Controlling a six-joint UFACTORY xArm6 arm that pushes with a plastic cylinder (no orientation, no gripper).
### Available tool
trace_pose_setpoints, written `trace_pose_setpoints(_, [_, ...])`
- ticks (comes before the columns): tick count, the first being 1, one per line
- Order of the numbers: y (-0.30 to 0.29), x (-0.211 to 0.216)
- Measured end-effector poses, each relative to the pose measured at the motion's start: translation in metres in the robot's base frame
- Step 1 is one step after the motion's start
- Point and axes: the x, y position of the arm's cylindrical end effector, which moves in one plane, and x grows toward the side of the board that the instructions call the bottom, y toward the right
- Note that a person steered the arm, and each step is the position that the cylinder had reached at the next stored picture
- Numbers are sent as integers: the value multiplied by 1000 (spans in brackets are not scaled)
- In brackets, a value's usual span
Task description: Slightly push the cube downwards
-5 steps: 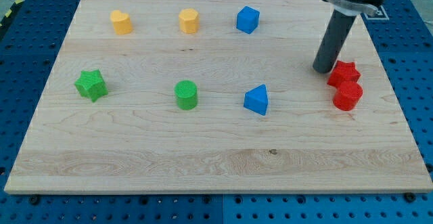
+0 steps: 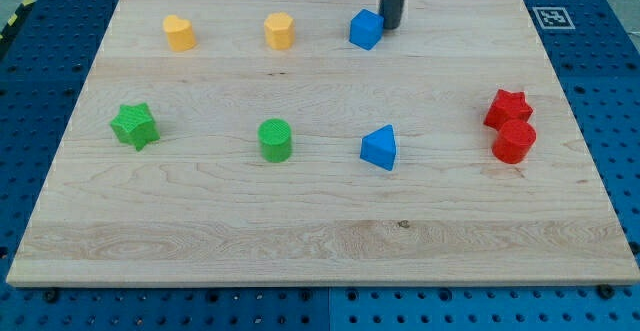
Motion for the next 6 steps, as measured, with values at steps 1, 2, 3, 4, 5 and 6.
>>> trace_pose_setpoints(1, [-1,-20])
trace_pose_setpoints(2, [-5,11])
trace_pose_setpoints(3, [-5,87])
trace_pose_setpoints(4, [-6,74])
trace_pose_setpoints(5, [-6,2])
trace_pose_setpoints(6, [-31,-39])
